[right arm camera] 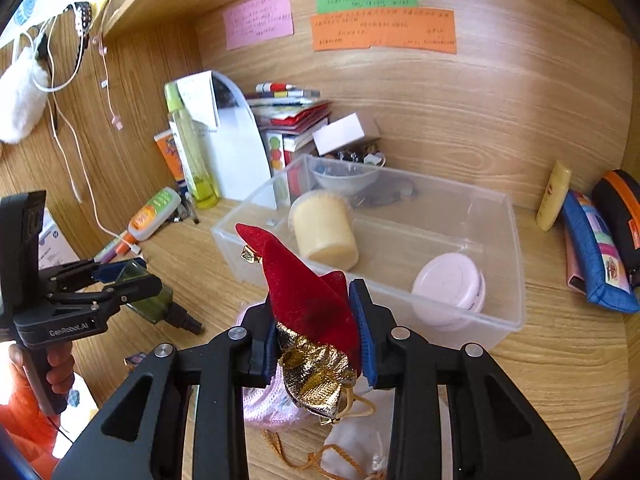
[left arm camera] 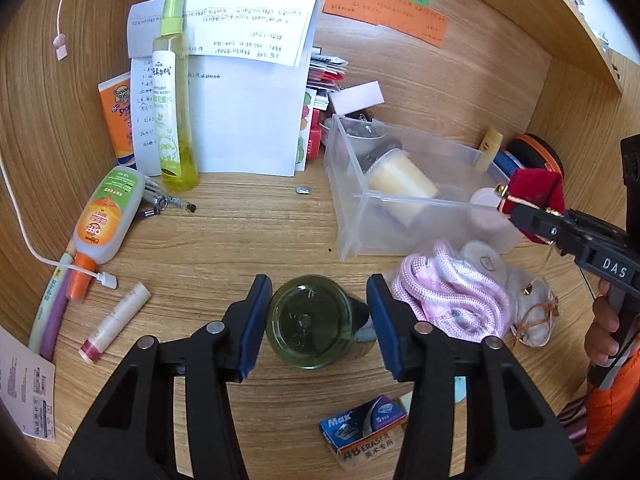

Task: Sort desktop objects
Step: 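Carry the jar and red pouch over the clear box with both tools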

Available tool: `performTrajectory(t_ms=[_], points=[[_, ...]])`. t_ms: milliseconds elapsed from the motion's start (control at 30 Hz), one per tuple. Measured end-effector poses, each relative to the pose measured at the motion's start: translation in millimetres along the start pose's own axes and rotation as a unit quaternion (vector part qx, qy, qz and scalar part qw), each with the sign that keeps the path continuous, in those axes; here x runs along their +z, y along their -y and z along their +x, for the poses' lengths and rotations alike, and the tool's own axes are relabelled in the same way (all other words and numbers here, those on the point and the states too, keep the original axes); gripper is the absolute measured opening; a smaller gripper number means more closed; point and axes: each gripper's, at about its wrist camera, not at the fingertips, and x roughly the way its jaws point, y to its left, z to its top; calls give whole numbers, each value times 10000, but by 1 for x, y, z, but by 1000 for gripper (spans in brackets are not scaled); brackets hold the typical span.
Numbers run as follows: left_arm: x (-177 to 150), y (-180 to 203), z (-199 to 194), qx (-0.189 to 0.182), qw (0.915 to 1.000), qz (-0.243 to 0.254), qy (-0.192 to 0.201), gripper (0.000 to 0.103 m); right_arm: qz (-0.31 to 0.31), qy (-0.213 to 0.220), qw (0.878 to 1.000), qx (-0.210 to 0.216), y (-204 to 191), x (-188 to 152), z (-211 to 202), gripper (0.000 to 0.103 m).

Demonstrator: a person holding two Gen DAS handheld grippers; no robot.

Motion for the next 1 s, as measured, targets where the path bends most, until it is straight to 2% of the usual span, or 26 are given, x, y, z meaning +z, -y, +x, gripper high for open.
performTrajectory(t_ms=[233,700,833,1000], points=[[7,5,-8,-13,9999,-38,144,46,79,187,9998,-45,11,8,-8,29],[58,20,-37,22,9959,-49,899,45,68,595,9979,-250,34,43,-13,29],[77,24,-36,25,9943,-69,1064,45,112,630,9978,-198,39,52,-8,29],[92,30,-23,26,9944,-30,1055,45,143,621,9979,-124,39,63,3,29]])
